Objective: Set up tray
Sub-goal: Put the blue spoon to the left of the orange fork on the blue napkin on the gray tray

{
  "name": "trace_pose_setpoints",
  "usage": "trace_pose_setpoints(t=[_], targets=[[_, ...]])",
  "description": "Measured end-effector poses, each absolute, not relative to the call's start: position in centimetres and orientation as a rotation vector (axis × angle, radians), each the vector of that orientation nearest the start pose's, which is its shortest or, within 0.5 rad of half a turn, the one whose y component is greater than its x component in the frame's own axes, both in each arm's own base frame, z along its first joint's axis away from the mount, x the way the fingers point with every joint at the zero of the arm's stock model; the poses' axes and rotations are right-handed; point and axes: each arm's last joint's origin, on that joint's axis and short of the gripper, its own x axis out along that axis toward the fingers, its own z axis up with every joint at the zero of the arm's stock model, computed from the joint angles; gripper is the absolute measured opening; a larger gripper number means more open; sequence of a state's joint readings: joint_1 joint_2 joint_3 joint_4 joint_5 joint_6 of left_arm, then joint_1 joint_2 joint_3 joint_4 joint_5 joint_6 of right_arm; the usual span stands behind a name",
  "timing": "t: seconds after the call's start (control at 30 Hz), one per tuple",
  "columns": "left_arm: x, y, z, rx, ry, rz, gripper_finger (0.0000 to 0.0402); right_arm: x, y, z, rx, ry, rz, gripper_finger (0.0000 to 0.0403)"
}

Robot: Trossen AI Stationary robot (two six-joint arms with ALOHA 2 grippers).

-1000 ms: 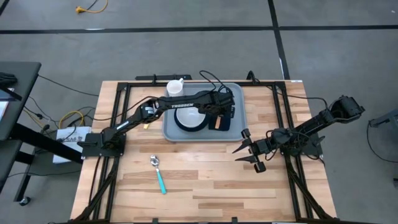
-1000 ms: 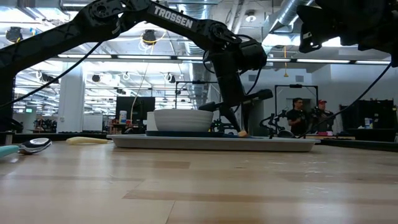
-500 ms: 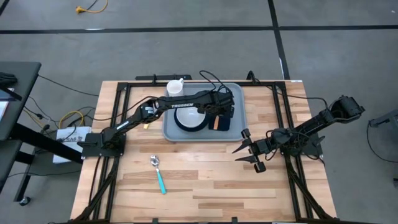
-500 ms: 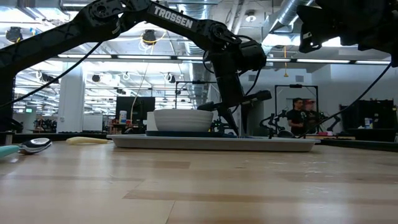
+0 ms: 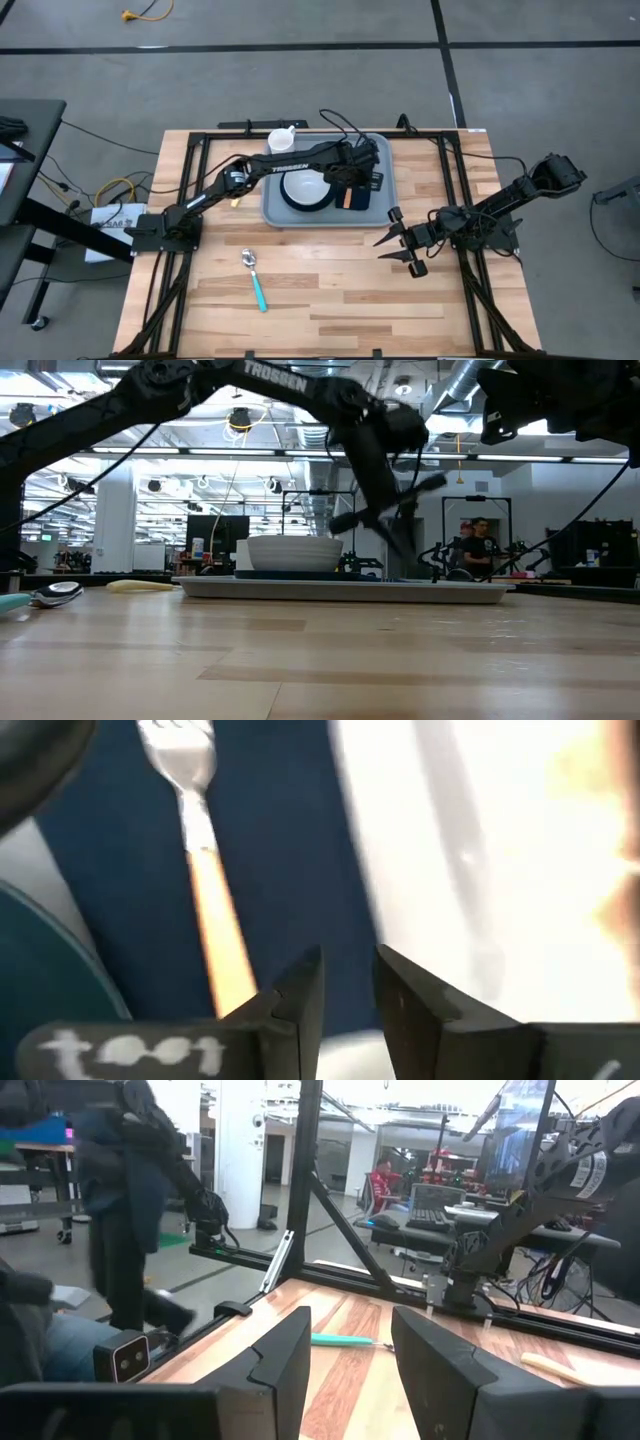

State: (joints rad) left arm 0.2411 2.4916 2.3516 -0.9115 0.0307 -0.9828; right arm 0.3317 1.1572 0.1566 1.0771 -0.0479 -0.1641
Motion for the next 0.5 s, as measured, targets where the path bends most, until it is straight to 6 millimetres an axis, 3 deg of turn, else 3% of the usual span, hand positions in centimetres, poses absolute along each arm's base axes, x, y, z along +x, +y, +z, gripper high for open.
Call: trace_pose_setpoints(t=[0.2, 0.5], targets=[[49.6, 9.9, 25.9, -0.978, 0.936, 0.523, 0.0076, 18.2, 6.4, 17.9, -0.153, -0.108, 0.372, 0.0136], [42.9, 2.6, 33.0, -0.653, 1.090, 0.740, 0.0076, 18.2, 6.4, 17.9, -0.153, -0.107, 0.373, 0.0134]])
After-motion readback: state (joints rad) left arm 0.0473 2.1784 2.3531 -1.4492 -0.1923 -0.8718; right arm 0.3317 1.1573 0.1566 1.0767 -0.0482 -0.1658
